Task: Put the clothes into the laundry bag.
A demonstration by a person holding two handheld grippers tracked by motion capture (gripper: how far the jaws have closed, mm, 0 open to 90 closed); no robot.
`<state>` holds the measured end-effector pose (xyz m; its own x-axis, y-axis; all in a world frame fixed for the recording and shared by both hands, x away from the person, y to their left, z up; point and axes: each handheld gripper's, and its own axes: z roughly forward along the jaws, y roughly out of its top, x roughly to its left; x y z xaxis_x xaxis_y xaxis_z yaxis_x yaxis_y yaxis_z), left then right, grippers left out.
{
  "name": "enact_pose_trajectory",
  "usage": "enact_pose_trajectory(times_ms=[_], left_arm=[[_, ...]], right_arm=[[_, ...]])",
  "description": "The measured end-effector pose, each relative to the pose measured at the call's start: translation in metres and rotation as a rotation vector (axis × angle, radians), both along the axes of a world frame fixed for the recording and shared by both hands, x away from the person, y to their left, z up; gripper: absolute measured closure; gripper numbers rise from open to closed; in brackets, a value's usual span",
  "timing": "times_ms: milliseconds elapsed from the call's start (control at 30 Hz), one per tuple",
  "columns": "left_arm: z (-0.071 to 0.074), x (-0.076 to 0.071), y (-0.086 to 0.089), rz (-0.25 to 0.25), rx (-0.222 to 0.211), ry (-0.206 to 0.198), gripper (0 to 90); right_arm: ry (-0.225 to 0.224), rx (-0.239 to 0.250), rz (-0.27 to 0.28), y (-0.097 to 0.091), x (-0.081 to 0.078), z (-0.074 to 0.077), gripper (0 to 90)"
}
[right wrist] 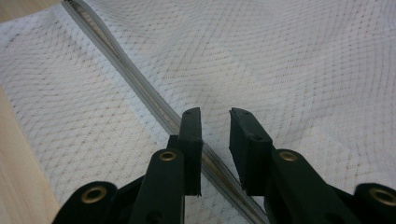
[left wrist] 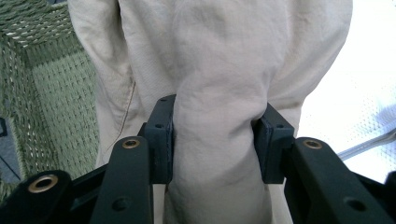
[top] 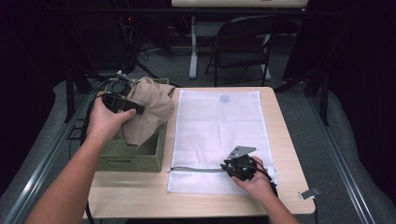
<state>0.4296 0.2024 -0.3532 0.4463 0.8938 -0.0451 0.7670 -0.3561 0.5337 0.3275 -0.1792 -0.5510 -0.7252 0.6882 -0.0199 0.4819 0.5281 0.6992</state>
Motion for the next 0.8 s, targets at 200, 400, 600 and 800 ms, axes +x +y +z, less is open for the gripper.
enact_pose_trajectory(times_ms=[200,400,600,800], left_arm=[[0.002,-0.001,-0.003,-0.005,0.001,-0.005,57.2],[0.003,-0.001,-0.007,-0.015,-0.002,-0.005,57.2],[0.004,-0.001,-0.011,-0.024,-0.005,-0.006,57.2],[0.004,-0.001,-0.015,-0.03,-0.008,-0.004,57.2]], right_arm=[[0.011,-0.009,-0.003,0.0,0.001,-0.004,73.6],[0.023,-0.017,0.0,0.0,0.003,-0.009,73.8],[0.038,-0.011,-0.004,-0.001,0.004,-0.012,73.4],[0.055,-0.014,-0.001,-0.001,0.006,-0.015,73.9]])
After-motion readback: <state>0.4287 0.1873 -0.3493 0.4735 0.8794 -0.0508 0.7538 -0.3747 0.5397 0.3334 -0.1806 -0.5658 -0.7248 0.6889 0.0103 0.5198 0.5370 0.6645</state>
